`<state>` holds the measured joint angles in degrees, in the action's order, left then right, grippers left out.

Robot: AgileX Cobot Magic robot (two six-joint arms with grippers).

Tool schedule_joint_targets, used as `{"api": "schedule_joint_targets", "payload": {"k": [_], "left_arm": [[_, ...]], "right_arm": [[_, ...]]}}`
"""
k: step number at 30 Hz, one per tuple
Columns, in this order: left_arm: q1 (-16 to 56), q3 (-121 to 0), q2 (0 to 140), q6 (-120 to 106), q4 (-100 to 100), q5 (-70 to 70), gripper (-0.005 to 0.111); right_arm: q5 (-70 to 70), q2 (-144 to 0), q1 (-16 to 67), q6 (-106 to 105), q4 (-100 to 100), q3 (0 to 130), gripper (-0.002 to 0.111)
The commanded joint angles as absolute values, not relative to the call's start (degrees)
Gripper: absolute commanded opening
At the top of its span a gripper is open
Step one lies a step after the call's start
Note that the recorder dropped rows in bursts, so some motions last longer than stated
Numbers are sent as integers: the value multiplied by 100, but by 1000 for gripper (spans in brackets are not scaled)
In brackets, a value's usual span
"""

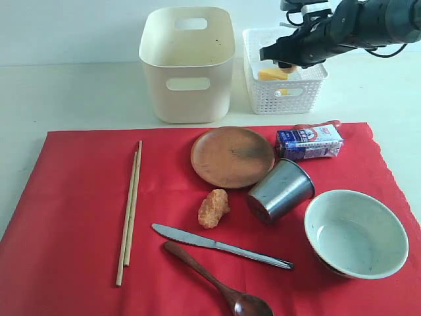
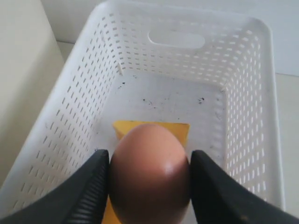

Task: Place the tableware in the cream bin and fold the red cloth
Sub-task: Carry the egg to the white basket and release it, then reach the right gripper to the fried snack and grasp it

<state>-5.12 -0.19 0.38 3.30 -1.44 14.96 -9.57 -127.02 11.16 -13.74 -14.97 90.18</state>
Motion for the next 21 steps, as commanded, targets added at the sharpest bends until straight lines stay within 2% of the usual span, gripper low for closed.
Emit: {"api": "schedule_joint_targets", "payload": {"k": [1, 6, 9, 21], "left_arm": [[-516, 0, 0, 315, -184, 1476, 3], [-516, 0, 0, 315, -184, 1476, 3], [-516, 0, 0, 315, -184, 1476, 3], [-516, 0, 0, 315, -184, 1476, 3]], "right_arm": [[-802, -12685, 1103, -1341, -1500, 9073, 52], [-802, -12685, 1103, -1341, -1500, 9073, 74], [-813, -12685, 1103, -1341, -1500, 9073, 82], [-2215, -11708, 1103, -1341, -1476, 9073, 81]]}}
